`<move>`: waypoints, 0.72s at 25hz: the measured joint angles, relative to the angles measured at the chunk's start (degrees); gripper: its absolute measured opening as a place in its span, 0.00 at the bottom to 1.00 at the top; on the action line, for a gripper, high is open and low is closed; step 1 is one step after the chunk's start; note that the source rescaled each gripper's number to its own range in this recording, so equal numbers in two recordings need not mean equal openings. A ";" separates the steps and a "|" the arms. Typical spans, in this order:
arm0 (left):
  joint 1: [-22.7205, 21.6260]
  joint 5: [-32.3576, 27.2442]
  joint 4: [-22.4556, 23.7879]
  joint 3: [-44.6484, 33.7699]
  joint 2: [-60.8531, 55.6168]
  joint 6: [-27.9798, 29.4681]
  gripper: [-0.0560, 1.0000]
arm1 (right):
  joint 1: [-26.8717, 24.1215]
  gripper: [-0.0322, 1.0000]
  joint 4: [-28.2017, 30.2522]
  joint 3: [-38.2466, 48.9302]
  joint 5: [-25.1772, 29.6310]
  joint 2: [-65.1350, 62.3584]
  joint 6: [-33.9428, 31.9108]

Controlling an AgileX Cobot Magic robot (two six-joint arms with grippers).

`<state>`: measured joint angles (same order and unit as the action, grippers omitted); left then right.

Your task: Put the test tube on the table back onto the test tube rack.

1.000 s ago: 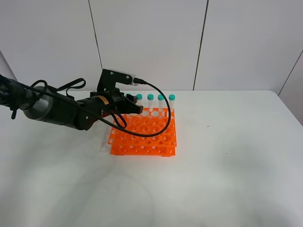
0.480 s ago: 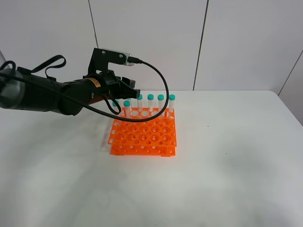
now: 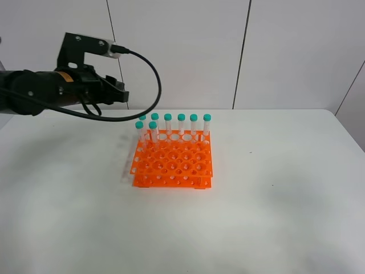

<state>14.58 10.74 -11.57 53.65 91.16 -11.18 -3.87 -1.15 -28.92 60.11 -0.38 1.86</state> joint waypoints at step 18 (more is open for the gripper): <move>-9.93 -15.87 4.04 -6.57 -5.08 1.21 0.39 | 0.00 0.81 0.00 0.00 0.00 0.00 0.00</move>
<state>4.65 -5.12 -7.53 47.08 86.08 -9.97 -3.87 -1.15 -28.92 60.11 -0.38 1.86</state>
